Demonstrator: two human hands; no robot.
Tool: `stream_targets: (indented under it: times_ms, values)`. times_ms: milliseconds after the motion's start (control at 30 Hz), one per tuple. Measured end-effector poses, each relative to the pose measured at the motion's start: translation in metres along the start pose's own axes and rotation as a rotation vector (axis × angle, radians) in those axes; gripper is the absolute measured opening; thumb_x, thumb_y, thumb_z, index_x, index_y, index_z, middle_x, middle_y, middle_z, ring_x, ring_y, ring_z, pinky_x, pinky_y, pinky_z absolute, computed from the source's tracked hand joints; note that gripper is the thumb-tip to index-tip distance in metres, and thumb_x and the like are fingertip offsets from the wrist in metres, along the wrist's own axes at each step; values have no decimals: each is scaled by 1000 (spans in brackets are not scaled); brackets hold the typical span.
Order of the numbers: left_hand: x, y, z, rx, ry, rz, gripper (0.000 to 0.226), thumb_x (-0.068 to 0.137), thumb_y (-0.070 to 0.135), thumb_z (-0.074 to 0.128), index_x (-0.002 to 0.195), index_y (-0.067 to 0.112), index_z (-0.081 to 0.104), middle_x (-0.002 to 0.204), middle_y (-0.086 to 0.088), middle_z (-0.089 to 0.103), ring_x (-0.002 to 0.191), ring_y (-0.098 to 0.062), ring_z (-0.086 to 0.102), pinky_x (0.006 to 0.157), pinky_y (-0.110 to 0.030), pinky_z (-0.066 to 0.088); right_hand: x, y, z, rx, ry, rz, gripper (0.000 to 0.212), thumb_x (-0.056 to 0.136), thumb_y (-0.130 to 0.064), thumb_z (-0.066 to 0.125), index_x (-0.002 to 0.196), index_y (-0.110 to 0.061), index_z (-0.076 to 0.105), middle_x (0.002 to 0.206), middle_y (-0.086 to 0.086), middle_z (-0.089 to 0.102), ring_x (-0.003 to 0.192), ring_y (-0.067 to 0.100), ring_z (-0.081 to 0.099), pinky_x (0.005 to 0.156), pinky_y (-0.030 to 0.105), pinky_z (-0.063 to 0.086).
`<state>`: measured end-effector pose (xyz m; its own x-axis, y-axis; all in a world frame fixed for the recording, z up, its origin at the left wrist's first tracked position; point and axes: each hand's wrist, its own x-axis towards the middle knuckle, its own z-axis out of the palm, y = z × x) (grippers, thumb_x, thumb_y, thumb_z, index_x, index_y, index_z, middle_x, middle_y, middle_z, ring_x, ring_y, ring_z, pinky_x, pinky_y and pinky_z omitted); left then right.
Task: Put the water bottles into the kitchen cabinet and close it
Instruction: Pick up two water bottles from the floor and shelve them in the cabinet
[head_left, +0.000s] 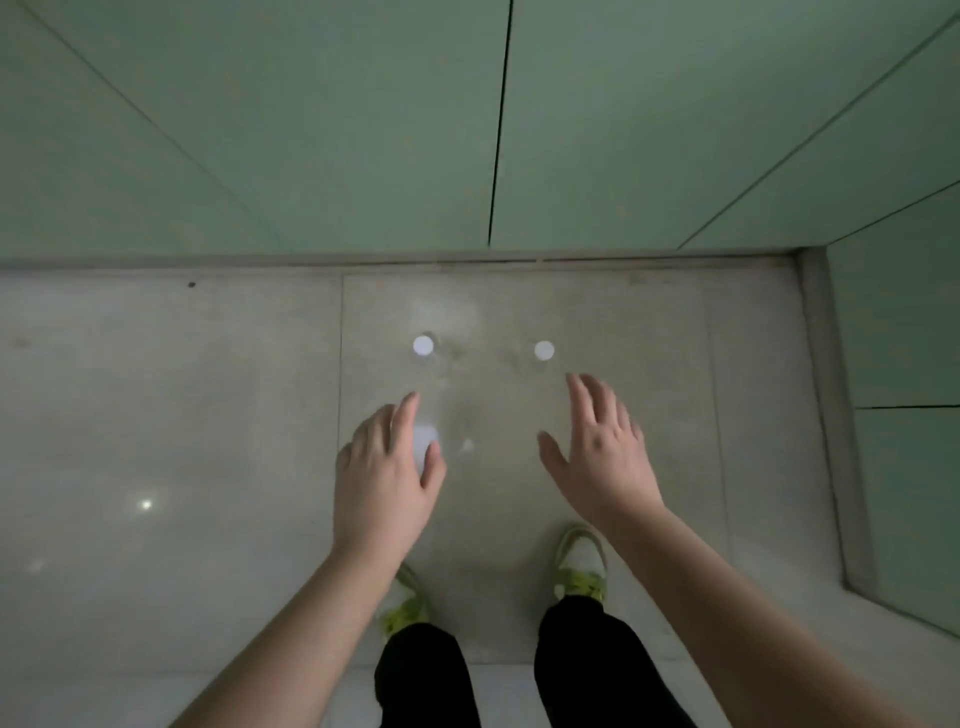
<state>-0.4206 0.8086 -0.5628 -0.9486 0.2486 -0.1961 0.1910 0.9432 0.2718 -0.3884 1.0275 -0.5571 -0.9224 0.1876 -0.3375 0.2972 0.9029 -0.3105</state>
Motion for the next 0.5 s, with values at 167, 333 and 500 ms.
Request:
stream_targets:
  times_ms: [167,333,500]
  values:
    - [31,-28,121,-92,49,-100,60,89,40,45,138,6,47,121,-20,60,111,-40,58,82,-48,51,46,39,102,27,60,77,81,93,-54,46,153,-14,11,158,9,22,146,25,18,118,39,11]
    - [71,-26,205,-434,251,-373,68,92,36,60,148,9,33,143,-22,44,132,-38,41,103,-49,39,88,79,186,166,200,146,87,89,-51,55,153,-10,13,155,15,27,144,29,23,118,44,16]
    - [103,-38,272,-621,265,-470,96,85,47,68,155,14,11,160,-15,19,147,-29,22,115,-44,26,131,102,245,322,181,230,100,83,-58,62,154,-13,8,158,12,21,145,27,20,118,44,15]
